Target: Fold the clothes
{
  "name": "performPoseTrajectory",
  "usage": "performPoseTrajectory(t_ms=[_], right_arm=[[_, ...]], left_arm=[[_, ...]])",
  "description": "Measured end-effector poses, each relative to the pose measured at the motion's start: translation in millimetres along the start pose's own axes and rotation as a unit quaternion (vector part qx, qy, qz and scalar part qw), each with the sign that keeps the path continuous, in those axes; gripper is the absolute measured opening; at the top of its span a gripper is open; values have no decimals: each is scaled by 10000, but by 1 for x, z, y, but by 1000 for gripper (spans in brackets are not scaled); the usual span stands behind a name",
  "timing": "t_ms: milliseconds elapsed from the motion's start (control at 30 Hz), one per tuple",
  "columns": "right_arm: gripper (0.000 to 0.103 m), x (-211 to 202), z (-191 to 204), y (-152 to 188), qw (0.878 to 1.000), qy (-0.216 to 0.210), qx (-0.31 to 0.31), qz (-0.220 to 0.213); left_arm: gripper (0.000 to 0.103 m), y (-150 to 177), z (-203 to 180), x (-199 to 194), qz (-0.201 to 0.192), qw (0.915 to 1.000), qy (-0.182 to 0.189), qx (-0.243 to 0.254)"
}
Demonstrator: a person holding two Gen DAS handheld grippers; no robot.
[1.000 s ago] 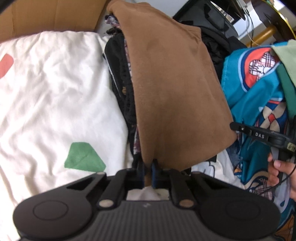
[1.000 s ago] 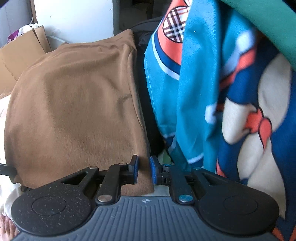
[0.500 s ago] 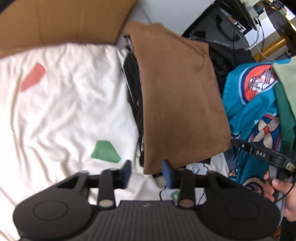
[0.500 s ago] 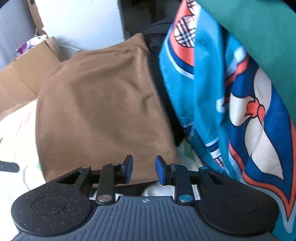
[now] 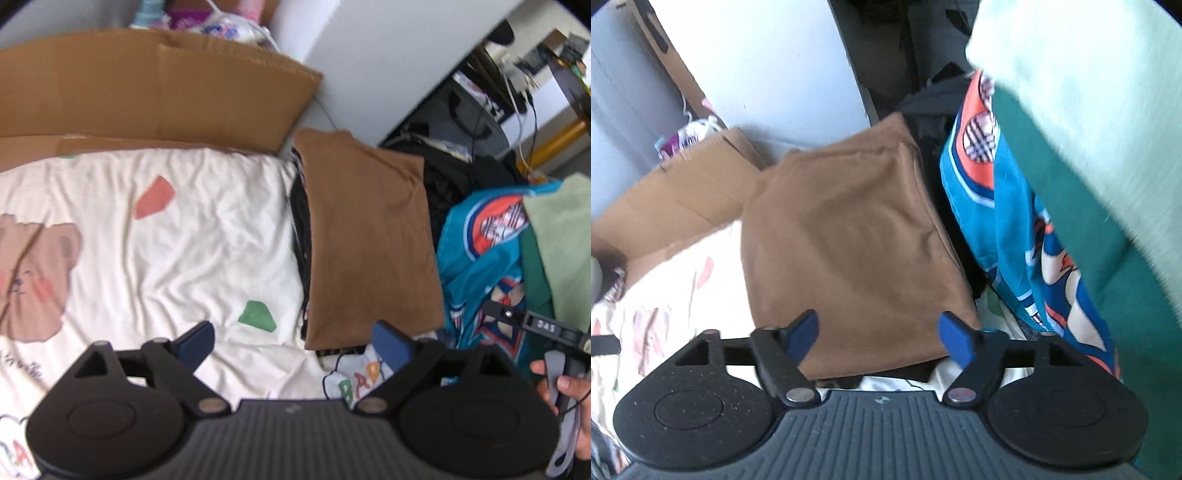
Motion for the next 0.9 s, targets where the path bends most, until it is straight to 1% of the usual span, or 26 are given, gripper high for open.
performPoseTrajectory(t_ms=[33, 67, 100, 133, 233, 333, 533, 733, 900], right_arm=[[88, -6, 4, -5, 10000, -7, 13, -57], [91, -13, 7, -10, 9999, -20, 19, -100], [95, -19, 10, -15, 9999, -51, 55, -81], [97, -25, 13, -19, 9999, -81, 87, -61], [102, -44, 21, -27, 9998, -125, 134, 75], [102, -55, 28, -33, 9994, -129, 184, 267], [102, -82, 39, -38, 9979, -153, 286, 560], [103, -106, 60, -44, 9967, -285, 236, 727], [103, -129, 81, -55, 9965, -395, 203, 714]], left_arm=[[97, -1, 0, -8, -15, 10000, -35, -30], [99, -1, 0, -17, -31, 10000, -70, -59], [100, -2, 0, -25, -46, 9999, -105, -89], [102, -2, 1, -34, -61, 9998, -141, -119], [102, -3, 2, -56, -82, 9994, -242, -229], [102, -4, 5, -76, -22, 9986, -389, -345], [102, -6, 9, -126, -138, 9966, -570, -582], [103, -10, 15, -189, -301, 9932, -734, -847], [103, -9, 28, -235, -386, 9901, -894, -1014]])
Point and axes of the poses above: each gripper's, at about its wrist camera, not at the fingertips, and x roughly the way its jaws point, z to its left, y to its underside, the point moved 7 cm from there along x, roughly the way its jaws point
